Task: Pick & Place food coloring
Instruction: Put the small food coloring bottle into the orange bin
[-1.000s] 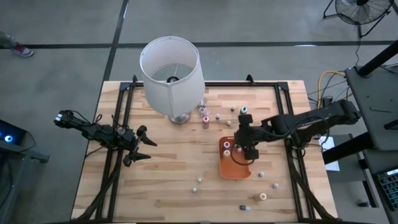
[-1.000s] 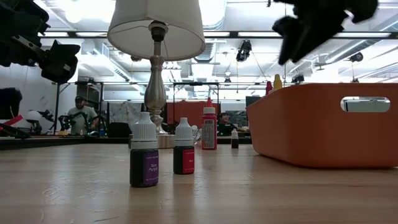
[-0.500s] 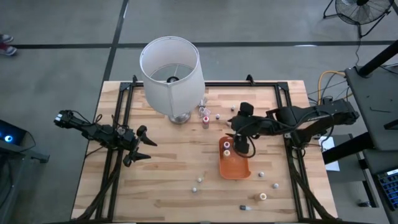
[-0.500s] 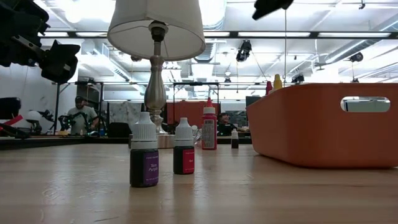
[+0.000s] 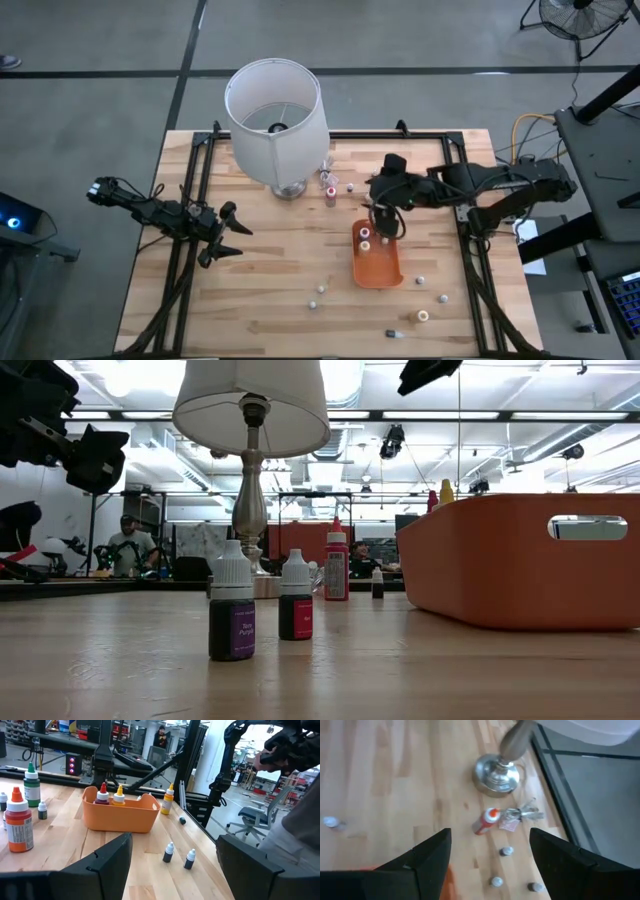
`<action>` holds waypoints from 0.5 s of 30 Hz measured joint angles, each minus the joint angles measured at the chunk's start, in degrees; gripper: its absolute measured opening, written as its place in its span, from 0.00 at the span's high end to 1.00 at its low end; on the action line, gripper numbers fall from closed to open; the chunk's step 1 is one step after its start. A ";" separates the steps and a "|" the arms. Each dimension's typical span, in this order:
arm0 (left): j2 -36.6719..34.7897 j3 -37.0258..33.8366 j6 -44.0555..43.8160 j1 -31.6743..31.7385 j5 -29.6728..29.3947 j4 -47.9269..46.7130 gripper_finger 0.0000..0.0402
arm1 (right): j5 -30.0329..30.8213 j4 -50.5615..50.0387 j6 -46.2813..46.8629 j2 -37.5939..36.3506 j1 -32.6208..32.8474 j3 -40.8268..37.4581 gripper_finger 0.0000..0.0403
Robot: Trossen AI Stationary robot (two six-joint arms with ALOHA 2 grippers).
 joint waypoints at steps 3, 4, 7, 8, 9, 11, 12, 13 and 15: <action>-0.01 0.01 0.00 -0.02 -0.01 0.00 0.36 | 0.02 0.00 -0.43 -0.02 -2.84 0.00 0.35; -0.01 -0.01 0.00 -0.01 -0.01 0.00 0.36 | 0.02 0.00 -0.35 -0.02 -3.86 -0.01 0.35; 0.01 0.01 0.00 0.00 -0.01 0.00 0.36 | 0.02 0.00 -0.99 -0.02 -6.92 -0.02 0.34; 0.00 0.00 0.00 -0.02 -0.01 0.00 0.36 | 0.02 0.00 -1.62 -0.02 -7.96 -0.02 0.34; -0.01 -0.01 0.00 -0.02 -0.01 0.00 0.36 | 0.04 0.00 -2.14 -0.02 -8.92 -0.04 0.34; 0.01 0.01 0.00 -0.02 -0.01 0.00 0.36 | 0.03 -0.02 -3.12 -0.02 -10.77 -0.04 0.34; 0.00 0.00 0.00 -0.02 0.00 0.00 0.36 | 0.02 -0.02 -3.54 -0.02 -11.75 -0.04 0.34; 0.00 0.00 0.00 -0.01 0.00 0.00 0.36 | 0.02 0.00 -4.11 -0.02 -12.68 -0.06 0.34; 0.00 0.01 0.00 -0.02 0.01 0.00 0.36 | 0.00 0.02 -5.36 -0.02 -14.36 -0.29 0.34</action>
